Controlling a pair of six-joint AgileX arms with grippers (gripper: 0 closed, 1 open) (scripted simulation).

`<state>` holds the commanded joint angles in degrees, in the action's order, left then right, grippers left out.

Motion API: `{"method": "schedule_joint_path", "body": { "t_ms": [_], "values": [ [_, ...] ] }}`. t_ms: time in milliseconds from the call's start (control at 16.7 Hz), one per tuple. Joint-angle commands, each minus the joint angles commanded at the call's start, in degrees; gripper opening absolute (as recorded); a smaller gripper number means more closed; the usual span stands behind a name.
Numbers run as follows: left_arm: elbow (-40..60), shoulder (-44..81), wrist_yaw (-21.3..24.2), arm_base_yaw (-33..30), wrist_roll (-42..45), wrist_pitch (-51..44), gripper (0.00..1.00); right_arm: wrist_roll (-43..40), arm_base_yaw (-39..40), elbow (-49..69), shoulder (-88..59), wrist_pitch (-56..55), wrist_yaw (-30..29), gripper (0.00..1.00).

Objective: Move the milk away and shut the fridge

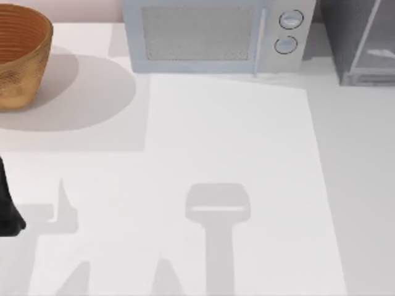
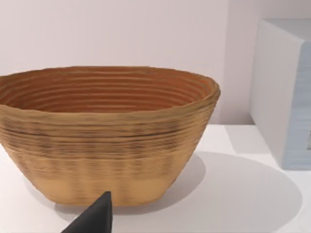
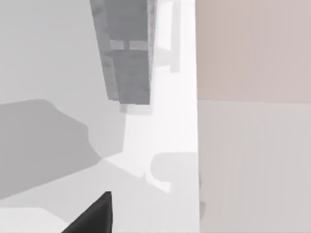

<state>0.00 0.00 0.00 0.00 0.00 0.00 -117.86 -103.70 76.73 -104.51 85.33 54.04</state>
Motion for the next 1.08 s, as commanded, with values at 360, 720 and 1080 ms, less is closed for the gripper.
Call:
{"method": "schedule_joint_path", "body": {
  "t_ms": [360, 720, 1080],
  "values": [
    [0.0, 0.0, 0.0, 0.0, 0.0, 0.0, 1.0, 3.8, 2.7, 0.0, -0.3, -3.2, -0.2, 1.0],
    [0.0, 0.0, 0.0, 0.0, 0.0, 0.0, 1.0, 24.0, 17.4, 0.2, -1.2, -20.7, -2.6, 1.0],
    [0.0, 0.0, 0.0, 0.0, 0.0, 0.0, 1.0, 52.9, 35.5, -0.2, -1.4, -44.3, -6.5, 1.0]
  ]
}}
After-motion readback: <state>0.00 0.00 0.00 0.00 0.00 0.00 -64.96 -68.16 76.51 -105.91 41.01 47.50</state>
